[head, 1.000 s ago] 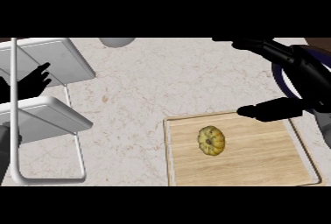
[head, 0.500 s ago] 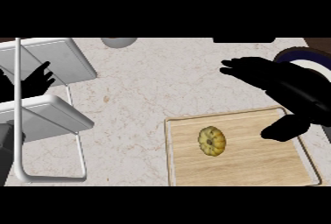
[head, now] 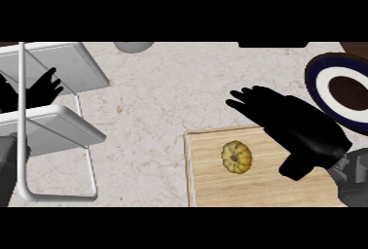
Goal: Pick the squash from the tray and place it in the plate
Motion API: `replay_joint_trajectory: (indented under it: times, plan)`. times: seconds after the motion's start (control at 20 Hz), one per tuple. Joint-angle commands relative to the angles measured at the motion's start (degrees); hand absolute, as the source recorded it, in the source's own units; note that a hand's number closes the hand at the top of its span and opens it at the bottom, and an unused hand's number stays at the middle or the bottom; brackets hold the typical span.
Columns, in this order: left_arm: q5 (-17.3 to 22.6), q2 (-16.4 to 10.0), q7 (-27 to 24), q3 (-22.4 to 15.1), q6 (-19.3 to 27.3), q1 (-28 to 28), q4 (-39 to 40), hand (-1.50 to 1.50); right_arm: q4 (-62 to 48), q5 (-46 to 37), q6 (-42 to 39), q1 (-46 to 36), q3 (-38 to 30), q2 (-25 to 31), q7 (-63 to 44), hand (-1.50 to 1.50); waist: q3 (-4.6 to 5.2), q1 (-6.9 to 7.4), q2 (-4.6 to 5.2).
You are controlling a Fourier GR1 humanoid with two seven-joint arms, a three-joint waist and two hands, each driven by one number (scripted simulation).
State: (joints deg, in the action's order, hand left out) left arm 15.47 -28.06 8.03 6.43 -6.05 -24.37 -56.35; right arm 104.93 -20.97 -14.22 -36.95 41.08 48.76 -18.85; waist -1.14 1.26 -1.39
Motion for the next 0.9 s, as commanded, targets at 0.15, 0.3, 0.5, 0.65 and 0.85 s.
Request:
replay_joint_trajectory:
  times: [0.15, 0.3, 0.5, 0.65, 0.85]
  plan:
    - [-0.21, 13.39, -0.48, -5.14, 2.10, 7.94, -2.86, 0.00, 1.54, -5.89, -0.95, 2.17, 5.37, -3.69, -10.04, -1.50, 1.17, 0.10, 0.36]
    - [-0.99, 13.86, -0.30, -4.65, 2.08, 8.03, -1.52, 0.00, 1.66, -5.05, -1.96, 3.11, 5.94, -5.10, -11.36, -1.50, 1.17, -0.26, 0.72]
    - [-1.65, 14.66, -0.64, -4.12, 1.88, 7.99, -2.54, 0.00, 1.55, -7.62, -1.92, 4.92, 9.17, -7.47, -13.76, -1.50, 1.14, 0.04, 0.63]
    - [-1.95, 15.08, -0.22, -3.65, 1.11, 6.96, -2.07, 0.00, -0.34, -8.91, -0.66, 5.11, 9.54, -8.88, -12.68, -1.50, 1.09, 0.17, 1.03]
    - [-3.82, 15.90, -0.23, -3.82, 1.83, 7.52, -2.49, 0.00, 0.06, -13.43, -1.03, 4.28, 11.94, -11.17, -17.22, -1.50, 1.13, 0.36, 0.68]
